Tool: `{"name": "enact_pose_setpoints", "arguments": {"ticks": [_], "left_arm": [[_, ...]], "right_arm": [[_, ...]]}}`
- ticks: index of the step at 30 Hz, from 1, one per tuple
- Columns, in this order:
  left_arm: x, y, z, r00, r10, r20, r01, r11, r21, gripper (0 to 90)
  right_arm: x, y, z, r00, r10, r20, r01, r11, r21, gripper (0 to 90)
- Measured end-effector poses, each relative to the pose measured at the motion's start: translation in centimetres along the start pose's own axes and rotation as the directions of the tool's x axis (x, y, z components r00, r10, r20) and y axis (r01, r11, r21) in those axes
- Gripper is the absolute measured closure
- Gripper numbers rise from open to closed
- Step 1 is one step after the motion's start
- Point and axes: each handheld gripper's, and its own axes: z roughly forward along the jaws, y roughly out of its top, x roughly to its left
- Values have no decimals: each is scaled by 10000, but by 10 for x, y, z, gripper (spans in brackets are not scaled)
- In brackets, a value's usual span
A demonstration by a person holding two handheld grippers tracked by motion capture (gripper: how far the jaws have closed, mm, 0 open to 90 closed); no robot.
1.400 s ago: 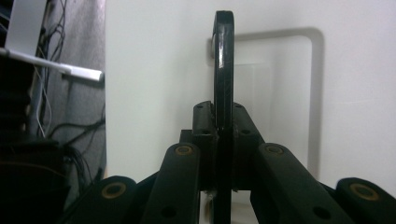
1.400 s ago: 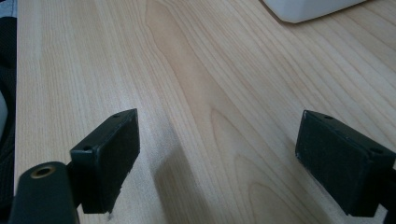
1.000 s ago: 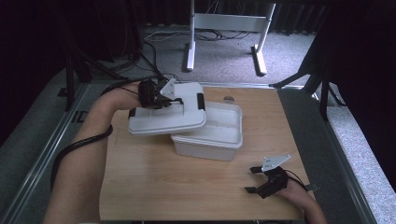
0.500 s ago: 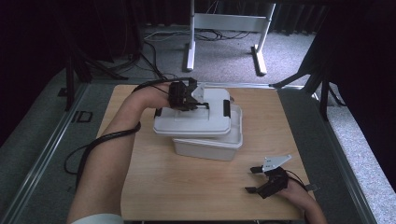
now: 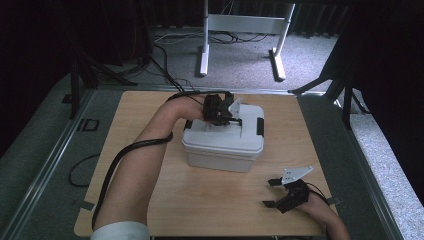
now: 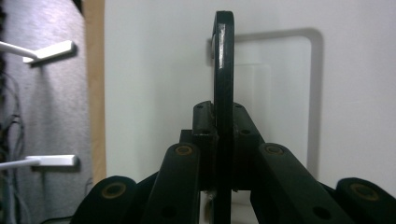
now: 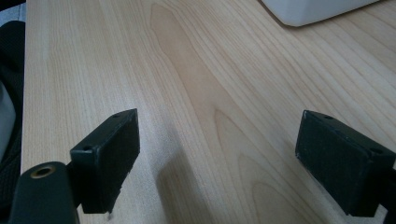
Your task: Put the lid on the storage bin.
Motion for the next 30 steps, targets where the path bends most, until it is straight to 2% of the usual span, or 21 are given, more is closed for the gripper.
{"name": "enact_pose_setpoints", "arguments": {"ticks": [2,3,5,12,20,21,22,24,26,28,30], "left_arm": [[-1,1,6,10000,81,55,-82,9998,182,840],[-2,1,12,9999,64,89,-68,9992,386,840],[-2,-1,15,9999,-26,106,21,9988,487,840],[-3,-4,25,9994,-209,269,201,9994,296,840],[-2,-5,25,9981,-518,345,510,9984,240,833],[-1,-5,25,9957,-741,564,728,9970,245,826],[-1,-5,25,9957,-741,564,728,9970,245,821],[2,-6,23,9894,-1116,932,1098,9937,246,795],[3,-7,22,9879,-1226,946,1207,9924,256,769],[3,-10,18,9834,-1463,1072,1453,9892,171,769],[2,-13,15,9830,-1517,1030,1509,9884,154,768]], "right_arm": [[0,0,0,10000,-3,-10,3,10000,-18,132],[0,0,-1,10000,13,-20,-13,10000,-37,132],[0,0,-1,10000,2,-22,-2,10000,-25,132],[0,0,0,10000,-2,-5,2,10000,-33,132],[0,-1,0,10000,-9,-16,9,10000,-24,132],[0,-1,0,10000,-23,-23,23,10000,-37,132],[0,-1,0,10000,-14,-24,14,10000,-38,133],[0,-1,0,10000,-1,-26,1,10000,-38,132],[0,-1,0,10000,0,-30,0,10000,-56,132],[0,-1,0,10000,0,-19,0,10000,-53,133],[0,-1,0,10000,8,-22,-8,10000,-64,132]]}}
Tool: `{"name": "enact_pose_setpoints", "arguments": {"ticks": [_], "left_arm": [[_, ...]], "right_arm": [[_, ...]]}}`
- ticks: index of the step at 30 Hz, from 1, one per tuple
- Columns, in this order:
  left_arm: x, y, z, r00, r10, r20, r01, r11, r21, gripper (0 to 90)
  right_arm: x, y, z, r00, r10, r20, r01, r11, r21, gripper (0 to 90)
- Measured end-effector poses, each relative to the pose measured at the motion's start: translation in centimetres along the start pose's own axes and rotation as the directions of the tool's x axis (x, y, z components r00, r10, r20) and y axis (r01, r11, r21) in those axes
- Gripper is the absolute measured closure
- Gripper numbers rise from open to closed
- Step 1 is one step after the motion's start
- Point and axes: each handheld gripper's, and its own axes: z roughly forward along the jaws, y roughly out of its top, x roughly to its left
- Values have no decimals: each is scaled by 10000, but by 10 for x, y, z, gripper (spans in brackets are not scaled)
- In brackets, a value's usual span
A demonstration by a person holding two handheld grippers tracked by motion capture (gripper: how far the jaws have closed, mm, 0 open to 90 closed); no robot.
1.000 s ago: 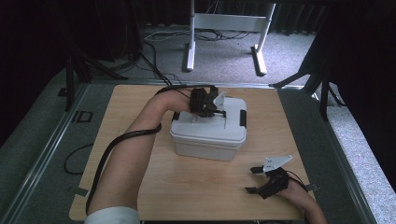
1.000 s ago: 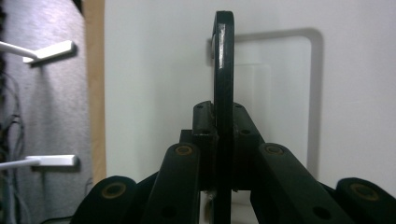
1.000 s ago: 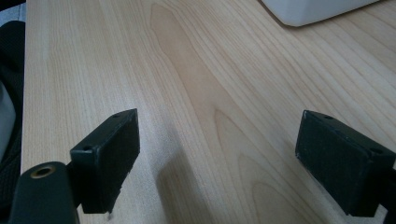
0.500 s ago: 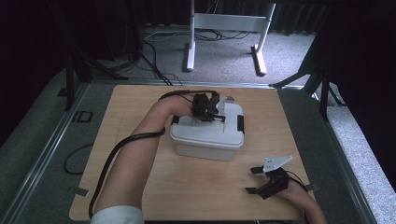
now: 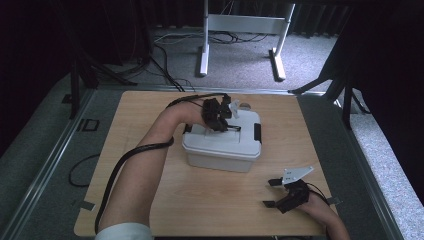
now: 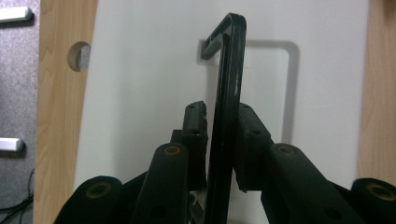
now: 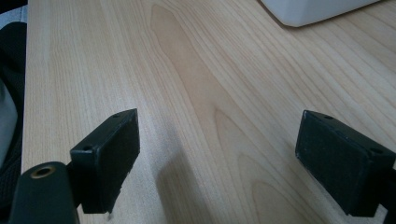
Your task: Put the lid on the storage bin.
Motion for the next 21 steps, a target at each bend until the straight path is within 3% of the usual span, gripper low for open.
{"name": "enact_pose_setpoints", "arguments": {"ticks": [10,21], "left_arm": [[-4,-15,-12,9992,-402,-77,400,9991,-170,733],[-8,-42,-27,9934,-1120,-255,1112,9933,-324,669]], "right_arm": [[0,0,0,10000,-13,12,13,10000,12,132],[0,1,1,10000,-7,36,7,10000,26,132]]}}
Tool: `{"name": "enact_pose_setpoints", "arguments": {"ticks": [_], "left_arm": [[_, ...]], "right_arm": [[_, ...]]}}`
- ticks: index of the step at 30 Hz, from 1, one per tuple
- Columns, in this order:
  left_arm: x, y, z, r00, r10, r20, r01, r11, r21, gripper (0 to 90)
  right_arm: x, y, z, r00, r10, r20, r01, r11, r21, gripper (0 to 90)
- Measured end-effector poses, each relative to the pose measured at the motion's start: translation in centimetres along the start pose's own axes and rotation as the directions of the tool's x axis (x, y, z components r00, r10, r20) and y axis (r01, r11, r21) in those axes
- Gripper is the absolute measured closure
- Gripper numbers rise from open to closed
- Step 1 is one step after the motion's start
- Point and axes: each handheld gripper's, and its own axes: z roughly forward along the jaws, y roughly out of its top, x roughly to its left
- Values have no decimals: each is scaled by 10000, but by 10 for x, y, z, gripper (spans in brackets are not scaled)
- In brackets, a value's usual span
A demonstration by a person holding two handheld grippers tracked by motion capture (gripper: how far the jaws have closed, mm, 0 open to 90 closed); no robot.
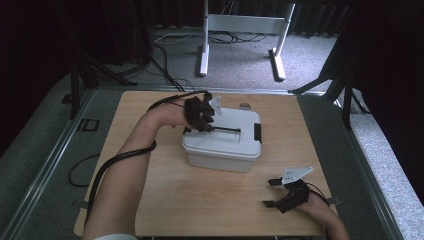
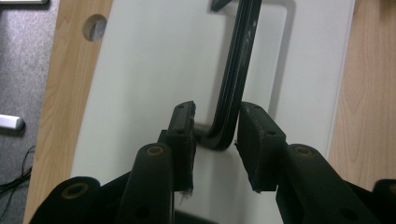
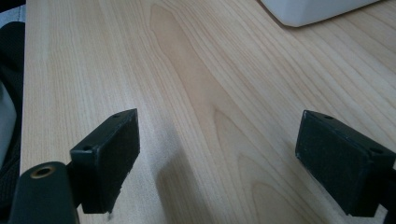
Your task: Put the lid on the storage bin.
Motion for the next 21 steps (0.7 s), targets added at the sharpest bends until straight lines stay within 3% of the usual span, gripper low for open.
{"name": "enact_pose_setpoints", "arguments": {"ticks": [21], "left_arm": [[-6,-45,-17,9946,-1022,-163,1017,9944,-272,635]], "right_arm": [[0,0,1,10000,50,43,-50,10000,29,132]]}}
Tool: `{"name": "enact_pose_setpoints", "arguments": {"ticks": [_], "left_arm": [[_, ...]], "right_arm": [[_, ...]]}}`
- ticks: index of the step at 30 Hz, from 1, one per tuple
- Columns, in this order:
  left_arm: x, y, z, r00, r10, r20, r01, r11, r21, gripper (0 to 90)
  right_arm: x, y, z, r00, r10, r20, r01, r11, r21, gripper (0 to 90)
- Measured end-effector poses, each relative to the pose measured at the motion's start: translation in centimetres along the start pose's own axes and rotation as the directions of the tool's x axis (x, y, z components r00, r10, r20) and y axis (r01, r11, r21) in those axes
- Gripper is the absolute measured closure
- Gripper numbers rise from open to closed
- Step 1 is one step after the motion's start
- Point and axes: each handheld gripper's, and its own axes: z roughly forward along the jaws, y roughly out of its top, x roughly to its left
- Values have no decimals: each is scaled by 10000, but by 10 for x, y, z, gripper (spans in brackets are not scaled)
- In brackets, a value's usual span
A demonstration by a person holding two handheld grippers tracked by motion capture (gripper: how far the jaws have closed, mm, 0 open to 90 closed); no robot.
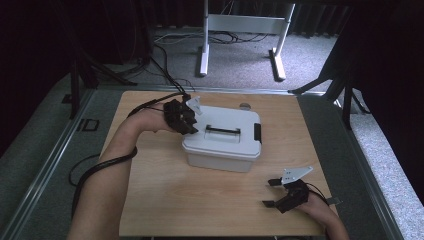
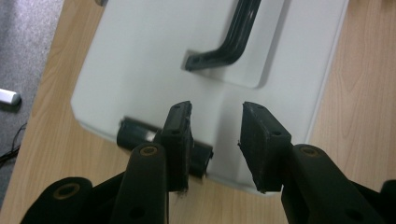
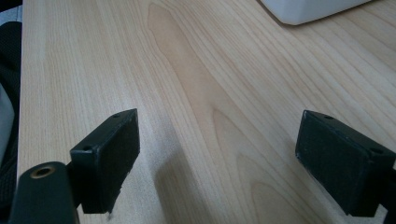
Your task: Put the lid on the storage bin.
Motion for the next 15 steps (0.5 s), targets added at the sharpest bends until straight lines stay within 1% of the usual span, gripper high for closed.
{"name": "enact_pose_setpoints", "arguments": {"ticks": [1,4,5,8,9,10,11,12,13,14,15], "left_arm": [[0,-5,-3,10000,-40,-52,40,10000,-14,635],[-1,-8,-5,9999,-94,-74,93,9999,-38,635],[-2,-17,-10,9995,-282,-117,281,9996,-72,635],[-4,-26,-14,9988,-441,-203,438,9989,-152,637],[-4,-26,-14,9988,-441,-203,438,9989,-152,637],[-4,-32,-17,9983,-536,-247,532,9984,-184,637],[-4,-32,-17,9983,-536,-247,532,9984,-184,637],[-6,-38,-19,9980,-552,-306,544,9981,-273,637],[-6,-38,-19,9980,-552,-306,544,9981,-273,636],[-8,-44,-21,9969,-694,-359,682,9971,-342,637],[-8,-44,-21,9969,-694,-359,682,9971,-342,637]], "right_arm": [[0,0,0,10000,-14,6,14,10000,10,132],[0,0,0,10000,-12,7,12,10000,16,132],[0,0,0,10000,-1,-4,1,10000,23,132],[-1,0,0,10000,3,-1,-3,10000,14,132],[-1,0,0,10000,3,-1,-3,10000,14,132],[-1,0,0,10000,0,4,0,10000,15,132],[-1,0,0,10000,0,4,0,10000,15,132],[-1,0,0,10000,9,-4,-9,10000,-3,132],[-1,0,0,10000,-2,3,2,10000,0,132],[-1,0,0,10000,-16,-1,16,10000,-3,132],[-1,0,0,10000,-16,-1,16,10000,-3,132]]}}
